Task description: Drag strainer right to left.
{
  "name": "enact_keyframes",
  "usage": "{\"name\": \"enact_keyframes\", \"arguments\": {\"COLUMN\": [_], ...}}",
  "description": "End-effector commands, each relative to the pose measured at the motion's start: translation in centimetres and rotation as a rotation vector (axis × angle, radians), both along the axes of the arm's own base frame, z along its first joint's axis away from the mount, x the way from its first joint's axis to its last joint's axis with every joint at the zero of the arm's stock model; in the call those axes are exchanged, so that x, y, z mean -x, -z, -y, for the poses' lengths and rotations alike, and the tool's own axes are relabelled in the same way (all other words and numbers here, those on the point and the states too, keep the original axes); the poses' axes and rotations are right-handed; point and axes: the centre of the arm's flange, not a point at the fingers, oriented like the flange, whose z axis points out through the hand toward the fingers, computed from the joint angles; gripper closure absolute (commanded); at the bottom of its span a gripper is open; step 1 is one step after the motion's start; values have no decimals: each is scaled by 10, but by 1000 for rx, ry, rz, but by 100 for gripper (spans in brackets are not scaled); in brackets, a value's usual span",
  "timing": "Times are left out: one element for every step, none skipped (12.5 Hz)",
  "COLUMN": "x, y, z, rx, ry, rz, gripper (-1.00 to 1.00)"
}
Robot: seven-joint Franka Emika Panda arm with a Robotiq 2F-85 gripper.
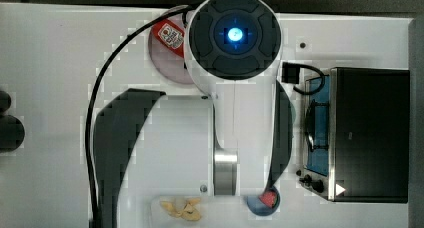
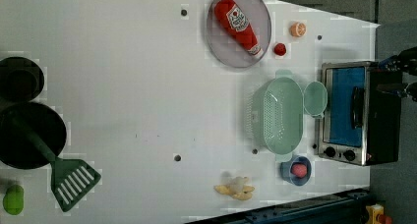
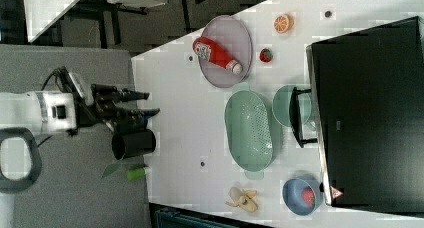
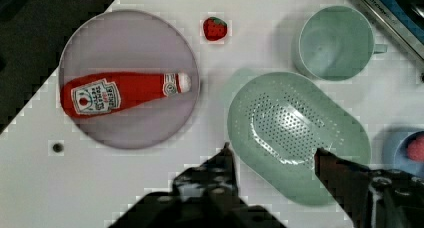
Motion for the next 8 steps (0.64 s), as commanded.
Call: {"name": "enact_keyframes", "arguments": {"x": [174,174,173,171,167,163,157,149], "y": [-69,-66,-60,-51,-38,-20,0,23], "z": [42,42,41,40,38,36,35,34], "rx": [-19,-19,-18,-18,-16,-13,-10,-6], "ry": [87,87,86,84,84,89,111,148], "rz": [16,11,2,-16,-38,-67,-93,-113], "gripper": [-59,-81,-99,-100,-100,-100,-100,-100]}}
